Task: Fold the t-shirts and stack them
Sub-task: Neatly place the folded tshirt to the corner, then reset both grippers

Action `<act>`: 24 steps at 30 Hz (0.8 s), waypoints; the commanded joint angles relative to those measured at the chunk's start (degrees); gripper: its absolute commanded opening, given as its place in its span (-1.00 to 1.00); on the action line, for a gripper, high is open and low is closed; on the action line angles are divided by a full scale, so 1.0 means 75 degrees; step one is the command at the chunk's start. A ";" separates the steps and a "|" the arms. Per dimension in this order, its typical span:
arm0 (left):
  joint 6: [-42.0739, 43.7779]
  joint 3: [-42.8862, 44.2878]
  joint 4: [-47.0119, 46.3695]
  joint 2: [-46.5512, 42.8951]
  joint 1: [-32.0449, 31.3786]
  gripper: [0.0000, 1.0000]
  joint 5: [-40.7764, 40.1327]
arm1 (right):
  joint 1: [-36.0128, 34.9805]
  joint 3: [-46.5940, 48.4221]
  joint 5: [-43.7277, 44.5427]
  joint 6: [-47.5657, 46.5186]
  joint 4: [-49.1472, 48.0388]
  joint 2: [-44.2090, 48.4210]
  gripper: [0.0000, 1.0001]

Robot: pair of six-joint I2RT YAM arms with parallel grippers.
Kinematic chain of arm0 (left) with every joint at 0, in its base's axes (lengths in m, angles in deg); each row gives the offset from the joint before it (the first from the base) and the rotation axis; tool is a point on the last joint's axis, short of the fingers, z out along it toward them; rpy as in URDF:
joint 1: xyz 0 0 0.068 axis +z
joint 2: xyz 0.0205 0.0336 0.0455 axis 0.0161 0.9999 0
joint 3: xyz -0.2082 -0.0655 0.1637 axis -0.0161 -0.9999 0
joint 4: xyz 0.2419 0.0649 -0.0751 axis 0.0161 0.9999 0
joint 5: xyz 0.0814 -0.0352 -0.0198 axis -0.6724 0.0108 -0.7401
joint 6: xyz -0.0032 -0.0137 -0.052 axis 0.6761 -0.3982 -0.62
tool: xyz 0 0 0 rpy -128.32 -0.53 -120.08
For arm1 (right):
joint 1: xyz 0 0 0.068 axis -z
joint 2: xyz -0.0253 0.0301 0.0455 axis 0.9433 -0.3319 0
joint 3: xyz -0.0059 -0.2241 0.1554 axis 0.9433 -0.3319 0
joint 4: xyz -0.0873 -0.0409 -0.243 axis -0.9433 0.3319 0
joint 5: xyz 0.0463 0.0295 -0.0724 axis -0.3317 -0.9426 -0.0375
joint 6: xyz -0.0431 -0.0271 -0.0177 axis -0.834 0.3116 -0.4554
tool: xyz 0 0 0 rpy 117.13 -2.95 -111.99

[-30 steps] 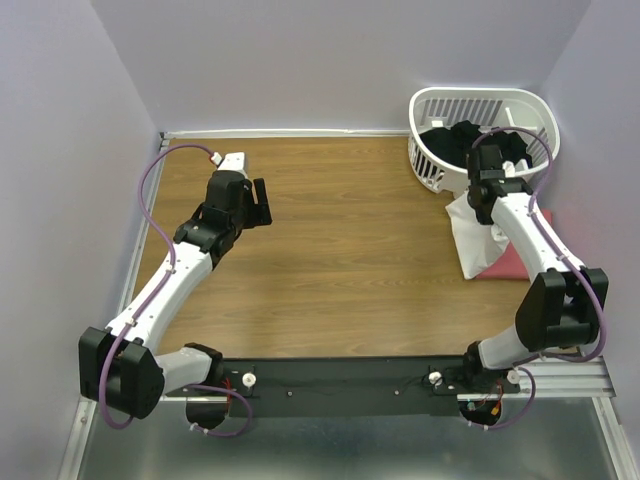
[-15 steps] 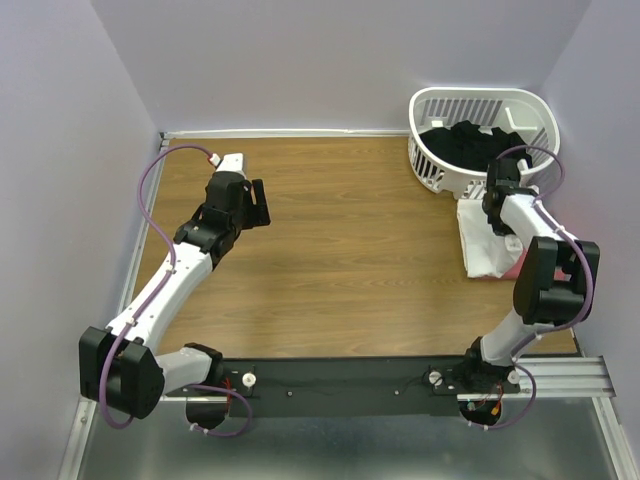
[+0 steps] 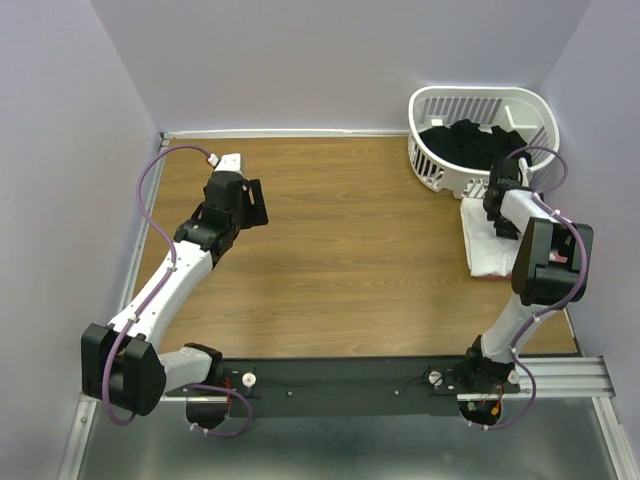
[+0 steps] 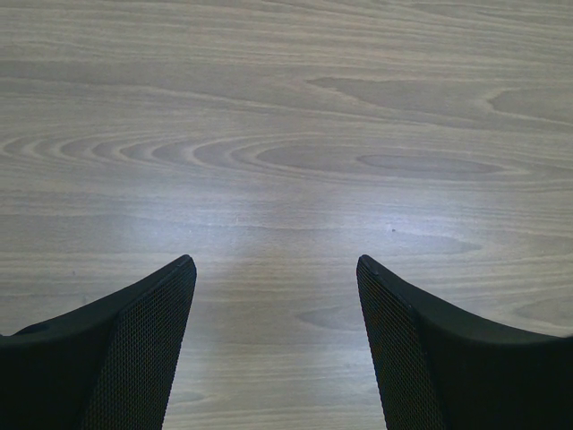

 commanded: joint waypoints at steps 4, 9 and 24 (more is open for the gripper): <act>-0.0013 -0.0150 -0.0213 -0.0102 0.0115 0.61 -0.0112 | 0.0058 0.0518 0.1784 0.0869 -0.0293 0.0045 0.92; -0.0025 -0.0208 -0.0318 -0.0348 0.0126 0.61 -0.0124 | 0.0058 0.0589 0.1669 0.2425 0.0690 0.1355 1.00; -0.0177 0.0224 0.0466 -0.2418 0.0103 0.62 -0.0732 | -0.0058 0.0974 -0.3206 0.3788 0.2321 0.7086 1.00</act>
